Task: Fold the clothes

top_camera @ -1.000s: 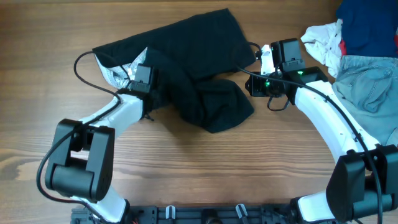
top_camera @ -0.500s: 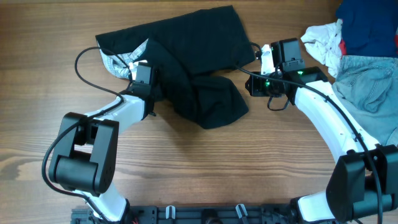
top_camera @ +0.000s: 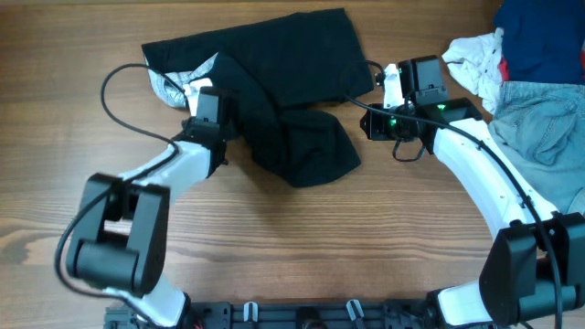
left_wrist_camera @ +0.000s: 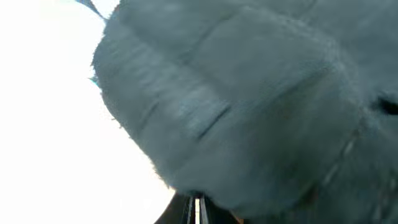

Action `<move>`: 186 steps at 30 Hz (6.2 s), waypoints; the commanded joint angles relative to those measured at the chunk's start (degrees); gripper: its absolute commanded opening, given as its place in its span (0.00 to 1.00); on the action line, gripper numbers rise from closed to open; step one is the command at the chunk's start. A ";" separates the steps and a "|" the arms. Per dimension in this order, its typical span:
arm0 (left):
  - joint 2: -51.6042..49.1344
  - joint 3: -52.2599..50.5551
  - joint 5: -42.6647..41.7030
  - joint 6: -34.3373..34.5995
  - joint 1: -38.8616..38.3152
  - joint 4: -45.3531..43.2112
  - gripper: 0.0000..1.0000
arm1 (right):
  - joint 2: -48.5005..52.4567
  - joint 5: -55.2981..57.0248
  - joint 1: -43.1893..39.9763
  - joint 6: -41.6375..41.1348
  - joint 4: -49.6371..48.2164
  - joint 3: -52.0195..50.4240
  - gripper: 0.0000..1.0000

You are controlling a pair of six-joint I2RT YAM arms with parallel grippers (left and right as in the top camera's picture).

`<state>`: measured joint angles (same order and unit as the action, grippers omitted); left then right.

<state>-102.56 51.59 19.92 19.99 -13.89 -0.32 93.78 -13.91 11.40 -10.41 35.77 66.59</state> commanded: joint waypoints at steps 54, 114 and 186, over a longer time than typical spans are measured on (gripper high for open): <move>1.86 -0.17 -21.31 5.66 13.73 -3.65 0.73 | -0.66 -0.09 -0.24 2.89 0.92 0.70 0.29; 29.40 -0.15 -22.97 5.66 13.70 32.28 0.04 | 8.48 -12.00 -0.22 8.96 -14.97 -12.44 0.73; 29.27 -0.17 -14.49 6.14 14.91 35.08 0.04 | 6.56 10.05 22.12 6.58 -5.35 -5.33 0.94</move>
<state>-74.30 51.33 4.67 26.17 0.51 34.96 97.01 -5.41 33.45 -3.62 30.39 61.52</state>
